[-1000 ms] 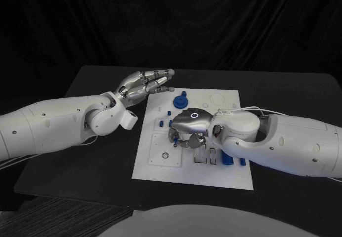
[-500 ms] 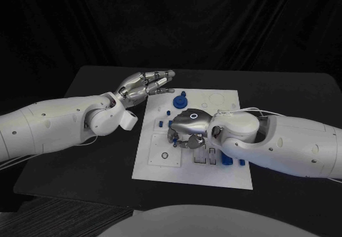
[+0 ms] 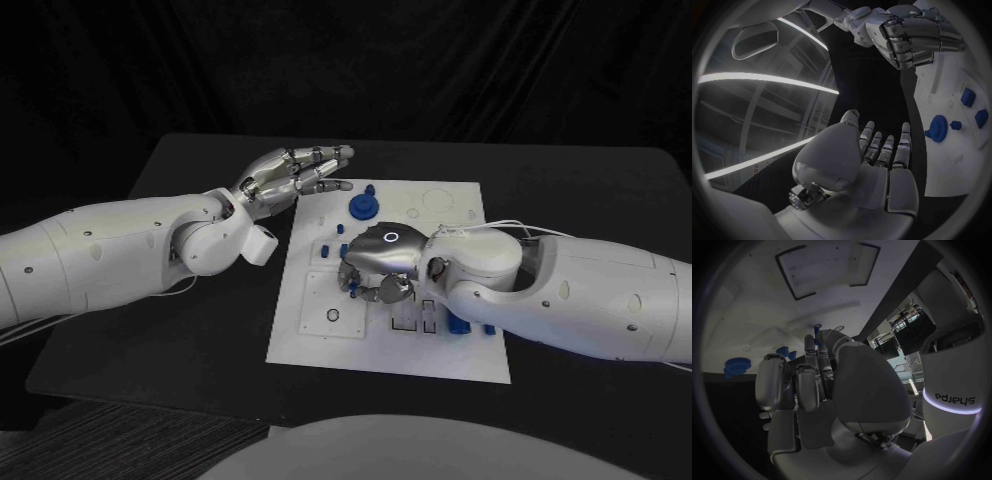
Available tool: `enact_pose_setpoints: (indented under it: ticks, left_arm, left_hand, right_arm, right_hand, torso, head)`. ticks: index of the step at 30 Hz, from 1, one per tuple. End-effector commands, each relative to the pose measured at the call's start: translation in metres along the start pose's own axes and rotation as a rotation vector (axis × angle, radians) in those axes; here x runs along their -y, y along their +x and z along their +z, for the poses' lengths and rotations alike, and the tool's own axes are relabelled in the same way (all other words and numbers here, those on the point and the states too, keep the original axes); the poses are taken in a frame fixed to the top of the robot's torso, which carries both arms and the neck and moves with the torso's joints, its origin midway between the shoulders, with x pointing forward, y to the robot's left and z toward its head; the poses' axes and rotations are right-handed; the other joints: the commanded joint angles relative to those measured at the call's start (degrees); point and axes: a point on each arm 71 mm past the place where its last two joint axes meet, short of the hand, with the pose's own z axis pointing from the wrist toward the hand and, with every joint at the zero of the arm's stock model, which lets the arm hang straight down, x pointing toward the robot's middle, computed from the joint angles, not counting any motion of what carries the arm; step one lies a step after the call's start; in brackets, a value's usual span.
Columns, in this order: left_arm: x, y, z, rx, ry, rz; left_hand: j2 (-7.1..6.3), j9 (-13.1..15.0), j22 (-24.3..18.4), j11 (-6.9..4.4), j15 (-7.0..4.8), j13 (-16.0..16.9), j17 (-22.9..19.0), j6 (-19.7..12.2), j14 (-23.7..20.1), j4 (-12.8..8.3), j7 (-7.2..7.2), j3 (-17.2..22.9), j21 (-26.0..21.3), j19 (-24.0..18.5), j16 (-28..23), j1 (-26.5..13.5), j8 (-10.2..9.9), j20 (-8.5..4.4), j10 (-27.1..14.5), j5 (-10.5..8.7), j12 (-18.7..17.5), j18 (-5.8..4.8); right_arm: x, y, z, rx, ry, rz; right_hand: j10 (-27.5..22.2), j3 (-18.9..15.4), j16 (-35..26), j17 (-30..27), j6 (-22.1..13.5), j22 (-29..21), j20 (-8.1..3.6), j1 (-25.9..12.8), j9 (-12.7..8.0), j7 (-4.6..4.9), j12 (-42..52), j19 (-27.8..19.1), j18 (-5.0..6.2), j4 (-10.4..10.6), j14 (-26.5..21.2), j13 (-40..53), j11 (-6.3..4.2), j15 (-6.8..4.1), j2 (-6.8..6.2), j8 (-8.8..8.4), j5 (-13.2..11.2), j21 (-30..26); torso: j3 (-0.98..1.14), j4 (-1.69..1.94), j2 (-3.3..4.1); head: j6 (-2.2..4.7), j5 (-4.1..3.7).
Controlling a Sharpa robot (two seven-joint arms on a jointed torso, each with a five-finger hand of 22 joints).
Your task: Assemble the parts on the task board
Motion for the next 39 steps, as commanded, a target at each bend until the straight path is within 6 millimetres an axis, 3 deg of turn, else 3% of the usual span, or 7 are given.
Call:
enact_pose_setpoints:
  ticks: [1, 21, 30, 39]
  left_arm:
    - [-0.0006, 0.002, 0.0004, -0.013, 0.005, -0.016]
    - [-0.0047, 0.0024, -0.0011, -0.014, -0.005, -0.022]
    - [-0.0064, 0.0027, -0.002, -0.014, -0.009, -0.025]
    - [-0.0078, 0.0026, -0.0028, -0.015, -0.015, -0.027]
  left_hand:
    - [0.04, 0.0, -0.1, -0.09, 0.34, -0.1, -0.1, 0.1, -0.1, 0.0, 0.09, 0.2, 0.1, 0.3, 0.2, 0.5, 0.2, -0.02, -0.3, 0.27, -0.3, -0.14]
    - [0.08, 0.0, -0.1, -0.01, 0.45, 0.0, -0.1, 0.2, -0.1, -0.1, 0.2, 0.3, 0.1, 0.4, 0.2, 0.5, 0.2, -0.01, -0.3, 0.3, -0.3, -0.19]
    - [0.14, 0.0, -0.2, 0.07, 0.51, 0.0, -0.1, 0.4, -0.1, -0.1, 0.29, 0.4, 0.1, 0.4, 0.2, 0.6, 0.3, 0.0, -0.4, 0.35, -0.3, -0.23]
    - [0.18, 0.0, -0.2, 0.1, 0.54, 0.0, -0.1, 0.4, -0.1, -0.1, 0.33, 0.5, 0.2, 0.5, 0.2, 0.6, 0.3, 0.0, -0.4, 0.39, -0.3, -0.24]
  right_arm:
    - [0.0009, 0.001, 0.0001, 0.008, 0.02, 0.002]
    - [0.0014, 0.007, 0.0008, -0.004, 0.03, 0.012]
    - [0.0033, 0.0099, -0.0001, -0.028, 0.047, 0.013]
    - [0.0035, 0.0108, -0.0004, -0.034, 0.05, 0.014]
  right_hand:
    - [0.3, 0.3, 0.0, 6.8, 0.1, 10.5, 0.5, 0.3, 0.0, 0.36, 0.1, 0.0, -0.09, -0.1, 4.1, 0.0, -0.09, 0.52, 0.08, -0.35, 0.2, -0.3]
    - [0.2, 0.4, 0.0, 6.7, 0.0, 10.5, 0.54, 0.1, -0.2, 0.41, 0.0, -0.1, -0.07, -0.2, 4.0, -0.1, -0.04, 0.57, 0.01, -0.57, 0.2, -0.4]
    - [-1.3, 0.1, -0.3, 6.3, -1.3, 10.3, 0.77, -0.8, -1.0, 0.46, -0.4, -0.5, 0.09, -0.7, 3.8, 0.0, 0.14, 0.76, -0.04, -2.07, -3.2, -1.0]
    - [-1.7, 0.0, -0.4, 6.2, -1.6, 10.2, 0.8, -0.9, -1.2, 0.46, -0.3, -0.7, 0.14, -0.9, 3.8, 0.1, 0.15, 0.75, 0.0, -2.42, -3.8, -1.2]
  torso:
    - [0.0, 0.01, 0.01]
    - [0.01, 0.04, 0.01]
    - [0.01, 0.03, 0.03]
    - [0.03, 0.02, 0.06]
  head:
    - [-0.01, -0.03]
    - [-0.01, -0.11]
    - [-0.01, -0.09]
    - [-0.01, -0.26]
